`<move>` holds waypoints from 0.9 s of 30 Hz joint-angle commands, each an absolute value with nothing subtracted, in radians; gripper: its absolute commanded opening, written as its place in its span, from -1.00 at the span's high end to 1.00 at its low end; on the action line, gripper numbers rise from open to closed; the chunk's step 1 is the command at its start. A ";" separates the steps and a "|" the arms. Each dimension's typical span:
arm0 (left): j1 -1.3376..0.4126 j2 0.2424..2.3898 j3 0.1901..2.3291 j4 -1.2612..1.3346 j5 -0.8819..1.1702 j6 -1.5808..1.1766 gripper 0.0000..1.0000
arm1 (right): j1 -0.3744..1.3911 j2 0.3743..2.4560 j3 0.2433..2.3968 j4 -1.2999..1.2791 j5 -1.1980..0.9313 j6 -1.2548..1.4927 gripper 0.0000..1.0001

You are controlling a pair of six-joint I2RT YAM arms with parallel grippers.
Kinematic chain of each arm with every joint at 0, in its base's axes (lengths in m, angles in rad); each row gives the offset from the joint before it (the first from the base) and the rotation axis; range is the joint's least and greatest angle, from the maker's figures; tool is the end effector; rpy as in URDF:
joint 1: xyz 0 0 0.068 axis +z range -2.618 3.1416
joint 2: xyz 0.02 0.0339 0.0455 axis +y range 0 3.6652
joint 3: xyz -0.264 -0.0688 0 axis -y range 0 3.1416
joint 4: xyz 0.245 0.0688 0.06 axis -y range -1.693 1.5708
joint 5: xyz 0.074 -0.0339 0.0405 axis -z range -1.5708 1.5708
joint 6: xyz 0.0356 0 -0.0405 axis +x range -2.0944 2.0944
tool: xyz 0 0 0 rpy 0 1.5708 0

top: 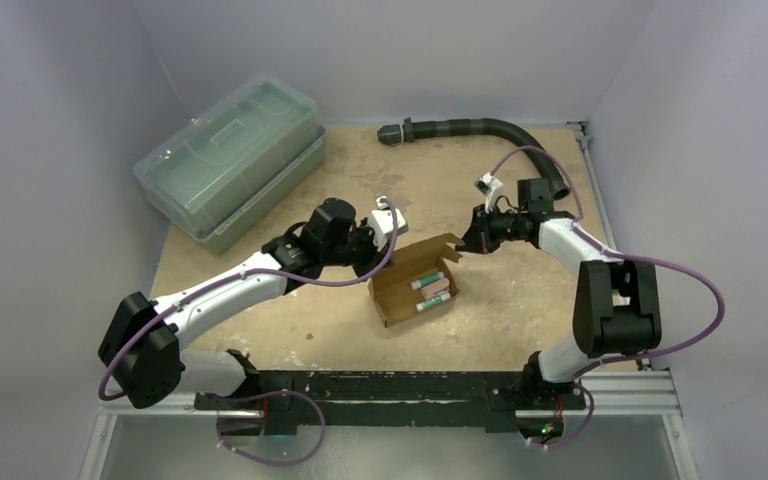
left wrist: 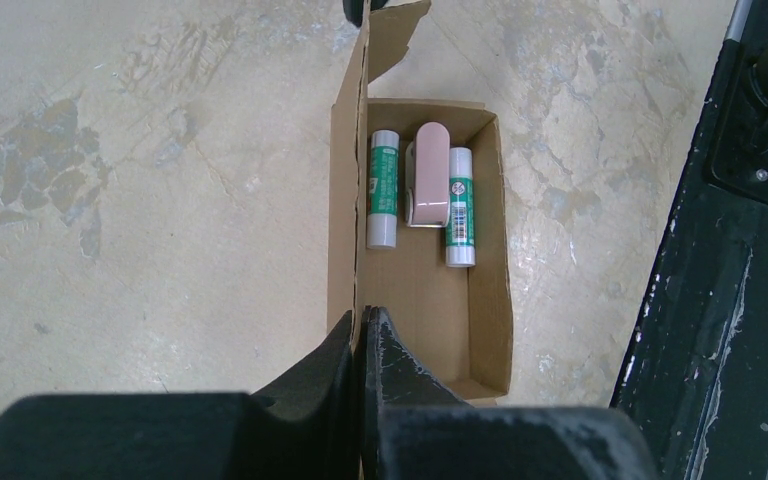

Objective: Fold the paper box

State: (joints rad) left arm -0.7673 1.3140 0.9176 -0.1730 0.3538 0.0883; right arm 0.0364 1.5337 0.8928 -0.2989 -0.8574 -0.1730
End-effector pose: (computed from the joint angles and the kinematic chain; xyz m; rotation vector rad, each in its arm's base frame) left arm 0.2020 -0.2120 0.2717 1.1038 1.9042 -0.7684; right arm 0.2987 0.0378 0.2004 -0.5779 2.2373 0.9912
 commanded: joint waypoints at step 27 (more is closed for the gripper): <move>-0.784 1.318 0.915 -0.150 0.387 0.067 1.00 | 0.125 1.618 0.981 -0.454 -0.944 -0.306 0.99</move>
State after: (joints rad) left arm -0.7723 1.3144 0.9176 -0.1741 0.3592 0.0883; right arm 0.1181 1.6318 0.9371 -0.4431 -0.9508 -0.2966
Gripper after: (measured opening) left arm 0.009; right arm 0.004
